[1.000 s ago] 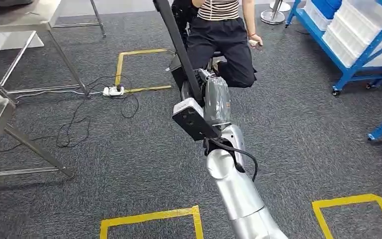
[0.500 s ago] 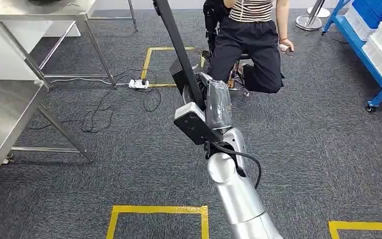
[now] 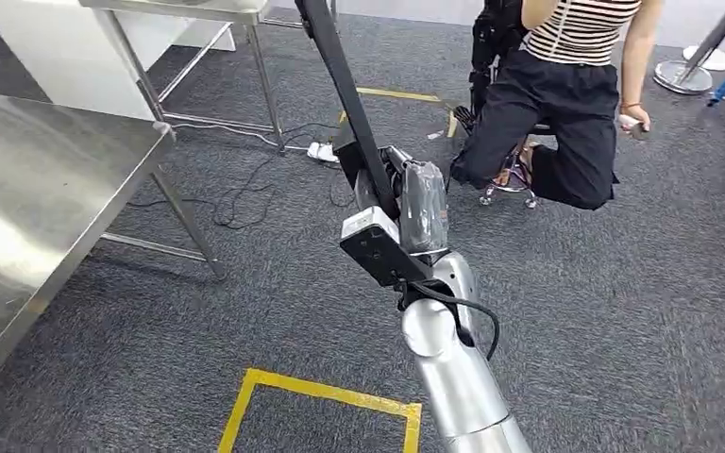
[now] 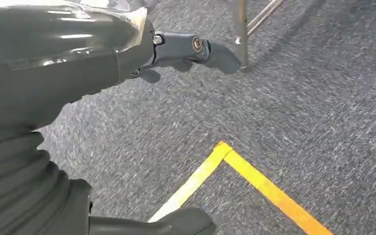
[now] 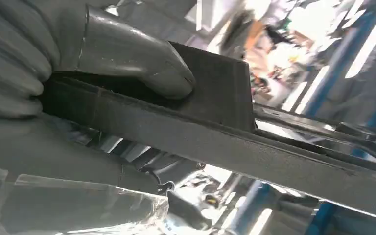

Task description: Take the parts from the cabinet and place them on the table.

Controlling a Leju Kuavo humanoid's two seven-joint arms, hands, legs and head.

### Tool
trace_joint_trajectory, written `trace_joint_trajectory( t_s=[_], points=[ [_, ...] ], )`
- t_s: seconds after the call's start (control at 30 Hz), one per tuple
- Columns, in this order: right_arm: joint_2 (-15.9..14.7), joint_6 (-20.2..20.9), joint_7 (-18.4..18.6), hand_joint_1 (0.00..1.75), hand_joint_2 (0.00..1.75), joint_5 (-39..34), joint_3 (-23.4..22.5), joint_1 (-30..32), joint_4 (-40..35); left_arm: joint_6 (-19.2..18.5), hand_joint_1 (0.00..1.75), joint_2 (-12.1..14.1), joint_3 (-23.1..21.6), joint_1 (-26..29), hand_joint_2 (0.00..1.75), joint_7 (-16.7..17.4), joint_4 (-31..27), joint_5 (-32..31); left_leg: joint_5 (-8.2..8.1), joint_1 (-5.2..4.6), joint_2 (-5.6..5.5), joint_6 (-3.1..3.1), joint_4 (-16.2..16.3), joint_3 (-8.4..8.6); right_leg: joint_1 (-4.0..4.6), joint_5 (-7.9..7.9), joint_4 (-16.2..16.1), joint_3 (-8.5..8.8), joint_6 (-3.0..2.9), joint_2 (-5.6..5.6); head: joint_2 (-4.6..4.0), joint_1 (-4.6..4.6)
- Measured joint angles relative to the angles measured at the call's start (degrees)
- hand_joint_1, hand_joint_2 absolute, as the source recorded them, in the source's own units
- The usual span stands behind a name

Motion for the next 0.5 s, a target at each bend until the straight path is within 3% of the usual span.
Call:
trace_joint_trajectory(
  t_s=[0.03, 0.1, 0.13, 0.17, 0.2, 0.23, 0.3, 0.33, 0.37, 0.43, 0.47, 0.5],
  points=[
    [0.0, 0.1, 0.0, 1.75, 1.75, 0.0, 0.0, -0.1, -0.1, 0.0, 0.0, -0.2, 0.6, 0.0, 1.75, -0.2, -0.1, -0.5, 0.13, 0.13, -0.18, -0.32, 0.1, -0.34, 0.05, 0.26, -0.1, 0.25, -0.46, -0.86, 0.0, -0.06],
    [0.4, 0.1, 0.0, 1.75, 1.75, 0.0, 0.0, 0.0, -0.2, 0.0, 0.0, -0.3, 1.6, 0.2, 1.75, -0.2, -0.2, -0.9, 0.58, 0.48, -0.89, -1.06, -0.3, -0.61, 0.65, 0.46, 0.0, 0.04, -1.04, -1.45, 0.0, -0.02],
    [0.5, 0.1, 0.0, 1.75, 1.75, -0.1, 0.0, -0.1, -0.4, 0.0, 0.0, -0.4, 2.1, 0.2, 1.75, -0.2, -0.3, -0.9, 0.6, 0.57, -1.42, -1.32, -0.2, -0.89, 0.29, 0.77, -0.3, 0.05, -1.52, -2.11, 0.0, -0.11],
    [0.5, 0.2, 0.0, 1.75, 1.75, -0.1, 0.1, -0.3, -0.6, 0.0, 0.0, -0.4, 2.3, 0.2, 1.75, -0.2, -0.3, -0.9, -0.16, 0.48, 1.06, -1.37, 0.7, -1.18, 0.13, 0.94, -0.4, 0.12, -1.83, -2.79, 0.0, -0.11],
    [0.5, 0.3, 0.0, 1.75, 1.75, -0.1, 0.1, -0.3, -0.7, 0.1, 0.0, -0.5, 2.5, 0.1, 1.75, -0.2, -0.3, -1.0, -2.07, 0.26, 4.03, -1.59, 3.3, -2.43, 0.19, 0.88, -0.4, 0.12, -2.32, -3.41, 0.0, -0.61],
    [0.5, 0.3, 0.0, 1.75, 1.75, -0.1, 0.1, -0.2, -0.8, 0.1, 0.0, -0.5, 2.7, 0.0, 1.75, -0.2, -0.4, -1.0, -4.46, 0.33, 5.41, -1.8, 7.5, -4.45, 0.47, 0.77, -0.4, 0.08, -2.6, -4.07, 0.0, -0.66],
    [0.4, 0.3, 0.0, 1.75, 1.75, -0.1, 0.0, -0.1, -0.8, 0.1, 0.0, -0.5, 3.0, 0.0, 1.75, -0.2, -0.4, -1.0, -8.47, 0.4, 6.18, -2.03, 16.9, -8.9, 0.83, 0.72, -0.4, -0.09, -2.94, -5.73, 0.0, -0.7],
    [0.4, 0.3, 0.0, 1.75, 1.75, -0.1, 0.0, -0.1, -0.8, 0.1, 0.0, -0.6, 3.1, 0.0, 1.75, -0.2, -0.4, -1.0, -8.73, 0.4, 6.23, -2.07, 18.8, -9.78, 0.92, 0.72, -0.4, -0.17, -2.94, -6.5, 0.0, -0.7],
    [0.4, 0.3, 0.0, 1.75, 1.75, -0.1, 0.0, -0.1, -0.8, 0.1, 0.0, -0.6, 3.3, 0.0, 1.75, -0.2, -0.4, -1.0, -7.55, 0.4, 6.34, -1.97, 17.5, -8.97, 1.04, 0.71, -0.4, -0.2, -2.95, -7.35, 0.0, -0.7],
    [0.5, 0.3, 0.0, 1.75, 1.75, -0.1, 0.0, -0.1, -0.8, 0.1, 0.0, -0.6, 3.7, 0.0, 1.75, -0.5, -0.4, -1.5, -3.52, 0.31, 7.2, -1.55, 8.9, -3.9, 1.2, 0.65, -0.4, -0.12, -2.99, -8.64, 0.0, -0.68],
    [0.5, 0.4, 0.0, 1.75, 1.75, -0.1, 0.1, -0.2, -0.9, 0.1, 0.0, -0.6, 3.9, -0.1, 1.75, -0.8, -0.4, -1.7, -1.76, 0.07, 9.18, -1.11, 3.7, -0.68, 1.32, 0.63, -0.4, -0.01, -2.97, -9.18, 0.0, -0.72],
    [0.5, 0.4, 0.0, 1.75, 1.75, -0.1, 0.1, -0.1, -1.1, 0.1, 0.0, -0.6, 4.2, -0.4, 1.75, -1.3, -0.4, -1.8, -2.16, -0.52, 11.66, -0.76, 0.8, 0.7, 1.71, 0.46, -0.3, -0.03, -2.72, -9.67, 0.0, -0.66]
  ],
)
